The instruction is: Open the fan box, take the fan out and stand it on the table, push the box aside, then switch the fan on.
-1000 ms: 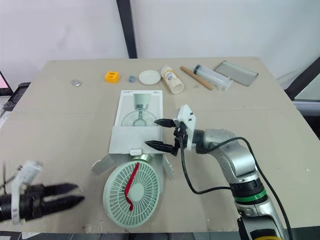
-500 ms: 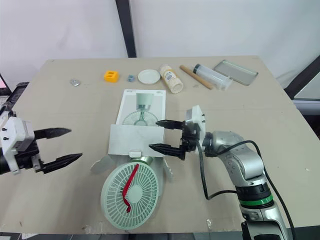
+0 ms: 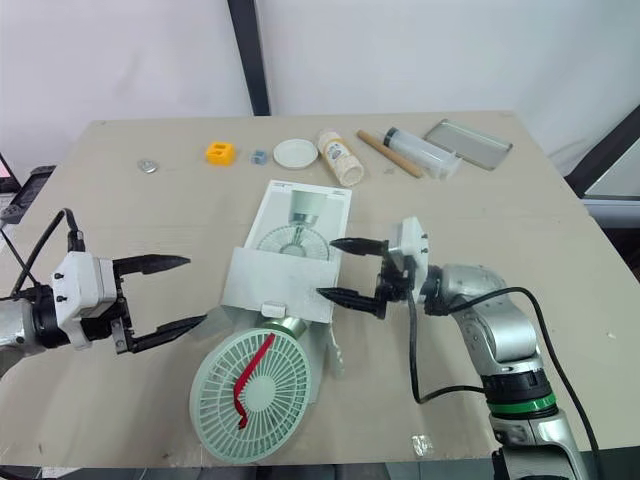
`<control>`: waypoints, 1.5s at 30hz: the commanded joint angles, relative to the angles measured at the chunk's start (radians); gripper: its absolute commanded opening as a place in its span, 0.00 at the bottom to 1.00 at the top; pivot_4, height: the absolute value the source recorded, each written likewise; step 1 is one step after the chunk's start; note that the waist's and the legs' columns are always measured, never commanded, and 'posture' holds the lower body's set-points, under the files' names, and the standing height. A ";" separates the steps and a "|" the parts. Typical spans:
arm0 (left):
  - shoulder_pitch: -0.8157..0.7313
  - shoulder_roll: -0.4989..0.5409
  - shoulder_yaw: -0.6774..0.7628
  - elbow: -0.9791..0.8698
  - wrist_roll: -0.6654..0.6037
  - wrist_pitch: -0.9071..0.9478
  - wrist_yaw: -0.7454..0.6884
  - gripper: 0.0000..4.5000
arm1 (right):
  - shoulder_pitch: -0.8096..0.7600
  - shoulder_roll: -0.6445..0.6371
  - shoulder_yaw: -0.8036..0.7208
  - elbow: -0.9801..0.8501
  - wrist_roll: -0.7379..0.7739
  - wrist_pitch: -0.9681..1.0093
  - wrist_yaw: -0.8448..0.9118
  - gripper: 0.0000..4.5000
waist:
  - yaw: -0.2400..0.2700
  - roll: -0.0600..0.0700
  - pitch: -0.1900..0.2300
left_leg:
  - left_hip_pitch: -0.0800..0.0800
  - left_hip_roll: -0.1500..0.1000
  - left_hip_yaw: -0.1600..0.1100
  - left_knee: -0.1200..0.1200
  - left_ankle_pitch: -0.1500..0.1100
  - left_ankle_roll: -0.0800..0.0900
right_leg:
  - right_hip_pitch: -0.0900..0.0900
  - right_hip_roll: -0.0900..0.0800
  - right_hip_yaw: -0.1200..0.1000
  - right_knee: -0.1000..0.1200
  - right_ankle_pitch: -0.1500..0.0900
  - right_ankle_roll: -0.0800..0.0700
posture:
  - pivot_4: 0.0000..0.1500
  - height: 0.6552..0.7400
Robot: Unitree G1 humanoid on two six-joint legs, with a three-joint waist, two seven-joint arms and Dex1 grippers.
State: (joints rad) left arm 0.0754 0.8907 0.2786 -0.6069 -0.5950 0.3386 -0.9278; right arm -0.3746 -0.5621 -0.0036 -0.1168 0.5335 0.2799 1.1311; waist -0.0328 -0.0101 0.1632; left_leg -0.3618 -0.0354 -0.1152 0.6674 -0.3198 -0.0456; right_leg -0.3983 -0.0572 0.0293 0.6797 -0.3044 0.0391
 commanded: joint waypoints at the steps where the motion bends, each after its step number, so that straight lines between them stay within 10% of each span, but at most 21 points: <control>1: -0.021 0.000 -0.003 -0.021 -0.030 0.014 -0.016 1.00 | -0.027 0.007 -0.045 -0.008 0.036 -0.023 0.002 0.99 | 0.000 0.000 0.000 | 0.000 0.000 0.000 0.000 0.000 0.000 | 0.000 0.000 0.000 0.000 0.000 0.000 | 1.00 1.00; 12: -0.106 0.053 -0.073 -0.117 -0.222 0.182 -0.082 1.00 | 0.031 -0.129 0.017 -0.207 0.132 0.131 0.127 0.99 | 0.000 0.000 0.000 | -0.002 0.000 -0.001 0.003 -0.001 0.002 | 0.000 0.000 -0.001 0.001 0.000 0.000 | 1.00 1.00; 26: -0.148 0.088 -0.229 -0.103 -0.136 0.167 -0.200 0.01 | 0.077 -0.125 0.069 -0.270 0.083 0.121 0.090 1.00 | 0.000 0.000 0.000 | -0.002 0.000 -0.001 0.004 -0.001 0.001 | 0.000 0.003 -0.001 0.001 0.000 0.000 | 1.00 1.00; 45: 0.025 0.086 -0.168 0.007 0.034 -0.039 -0.281 0.01 | 0.098 -0.116 0.020 -0.273 0.155 0.099 0.123 1.00 | 0.000 0.000 0.000 | -0.001 0.000 -0.001 0.004 -0.001 0.002 | 0.000 0.003 -0.001 0.002 0.000 0.000 | 1.00 1.00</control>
State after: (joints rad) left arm 0.0993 0.9819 0.0773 -0.5955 -0.5640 0.3279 -1.2079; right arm -0.2740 -0.6724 0.0368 -0.3571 0.6726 0.3960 1.2393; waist -0.0325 -0.0103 0.1631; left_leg -0.3634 -0.0353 -0.1161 0.6721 -0.3209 -0.0436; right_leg -0.3977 -0.0550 0.0279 0.6813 -0.3044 0.0392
